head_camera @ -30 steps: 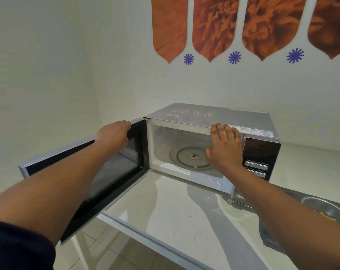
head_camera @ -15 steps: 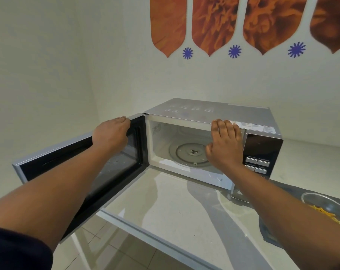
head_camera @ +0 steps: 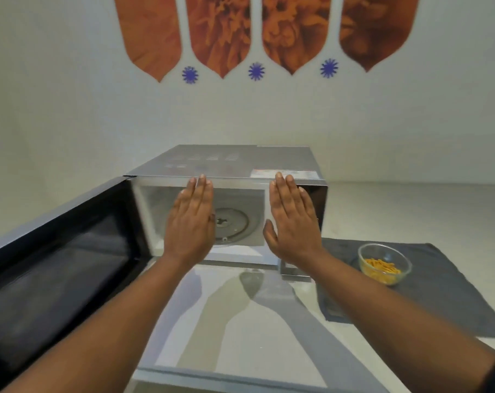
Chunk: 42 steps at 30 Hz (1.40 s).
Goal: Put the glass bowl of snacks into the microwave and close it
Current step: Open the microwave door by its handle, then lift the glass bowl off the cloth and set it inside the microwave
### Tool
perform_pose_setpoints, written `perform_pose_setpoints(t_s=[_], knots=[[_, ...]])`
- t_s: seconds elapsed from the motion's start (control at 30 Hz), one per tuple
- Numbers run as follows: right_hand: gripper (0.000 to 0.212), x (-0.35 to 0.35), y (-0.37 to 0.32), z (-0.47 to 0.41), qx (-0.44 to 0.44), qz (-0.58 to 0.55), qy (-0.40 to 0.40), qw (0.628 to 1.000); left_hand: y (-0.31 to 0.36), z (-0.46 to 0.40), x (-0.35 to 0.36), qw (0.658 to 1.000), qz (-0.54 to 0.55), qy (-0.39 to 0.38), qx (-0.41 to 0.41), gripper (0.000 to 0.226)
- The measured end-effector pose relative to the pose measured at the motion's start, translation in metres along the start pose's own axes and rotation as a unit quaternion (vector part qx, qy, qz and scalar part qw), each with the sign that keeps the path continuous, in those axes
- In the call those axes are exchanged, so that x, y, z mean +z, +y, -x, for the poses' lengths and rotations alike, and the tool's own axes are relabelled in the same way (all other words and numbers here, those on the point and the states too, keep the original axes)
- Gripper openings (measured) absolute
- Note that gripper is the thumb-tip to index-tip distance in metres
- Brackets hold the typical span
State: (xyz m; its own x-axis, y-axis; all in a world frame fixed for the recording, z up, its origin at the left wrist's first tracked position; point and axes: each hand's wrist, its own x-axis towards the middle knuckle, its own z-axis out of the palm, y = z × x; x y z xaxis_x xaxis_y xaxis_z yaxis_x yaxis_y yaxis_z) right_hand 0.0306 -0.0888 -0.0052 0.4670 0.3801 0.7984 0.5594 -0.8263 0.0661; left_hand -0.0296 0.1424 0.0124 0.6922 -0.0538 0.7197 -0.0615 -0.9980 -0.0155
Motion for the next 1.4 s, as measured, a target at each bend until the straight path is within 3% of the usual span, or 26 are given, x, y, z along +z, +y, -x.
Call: perform_pose_setpoints(t_s=[0.33, 0.5, 0.6, 0.7, 0.77, 0.8, 0.83, 0.9, 0.93, 0.97, 1.0, 1.1, 1.3, 1.4], knots=[[0.077, -0.048, 0.115, 0.083, 0.147, 0.076, 0.02, 0.986, 0.177, -0.027, 0.066, 0.97, 0.161, 0.011, 0.185, 0.066], [0.072, -0.065, 0.163, 0.131, 0.284, -0.01, -0.032, 0.958, 0.245, -0.018, 0.093, 0.936, 0.245, -0.022, 0.251, 0.067], [0.067, -0.068, 0.181, 0.151, 0.399, -0.16, -0.044, 0.902, 0.275, -0.017, 0.111, 0.922, 0.306, -0.086, 0.22, 0.063], [0.057, -0.066, 0.187, 0.16, 0.537, -0.299, 0.002, 0.789, 0.296, -0.009, 0.128, 0.902, 0.375, -0.148, 0.154, 0.062], [0.054, -0.062, 0.192, 0.163, 0.606, -0.351, 0.024, 0.714, 0.309, -0.005, 0.137, 0.864, 0.454, -0.21, 0.061, 0.062], [0.053, -0.058, 0.195, 0.165, 0.633, -0.369, 0.034, 0.68, 0.314, -0.006, 0.143, 0.827, 0.503, -0.249, -0.013, 0.061], [0.052, -0.053, 0.198, 0.166, 0.653, -0.388, 0.046, 0.649, 0.32, -0.009, 0.142, 0.777, 0.554, -0.283, -0.097, 0.06], [0.054, -0.043, 0.202, 0.169, 0.677, -0.431, 0.055, 0.594, 0.328, -0.015, 0.146, 0.631, 0.643, -0.331, -0.28, 0.051], [0.054, -0.038, 0.202, 0.171, 0.68, -0.453, 0.062, 0.573, 0.33, -0.016, 0.149, 0.583, 0.659, -0.333, -0.339, 0.042], [0.053, -0.034, 0.203, 0.172, 0.683, -0.469, 0.07, 0.556, 0.332, -0.017, 0.151, 0.559, 0.662, -0.335, -0.37, 0.039], [0.048, -0.032, 0.203, 0.173, 0.684, -0.478, 0.075, 0.546, 0.335, -0.016, 0.152, 0.539, 0.67, -0.33, -0.389, 0.041], [0.028, -0.026, 0.203, 0.174, 0.685, -0.484, 0.079, 0.539, 0.341, -0.013, 0.149, 0.537, 0.673, -0.316, -0.399, 0.044], [0.032, -0.023, 0.195, 0.173, 0.69, -0.479, 0.089, 0.535, 0.347, -0.013, 0.161, 0.48, 0.714, -0.28, -0.425, 0.044], [0.035, -0.025, 0.192, 0.174, 0.69, -0.476, 0.109, 0.535, 0.349, -0.009, 0.156, 0.448, 0.728, -0.289, -0.431, 0.057]])
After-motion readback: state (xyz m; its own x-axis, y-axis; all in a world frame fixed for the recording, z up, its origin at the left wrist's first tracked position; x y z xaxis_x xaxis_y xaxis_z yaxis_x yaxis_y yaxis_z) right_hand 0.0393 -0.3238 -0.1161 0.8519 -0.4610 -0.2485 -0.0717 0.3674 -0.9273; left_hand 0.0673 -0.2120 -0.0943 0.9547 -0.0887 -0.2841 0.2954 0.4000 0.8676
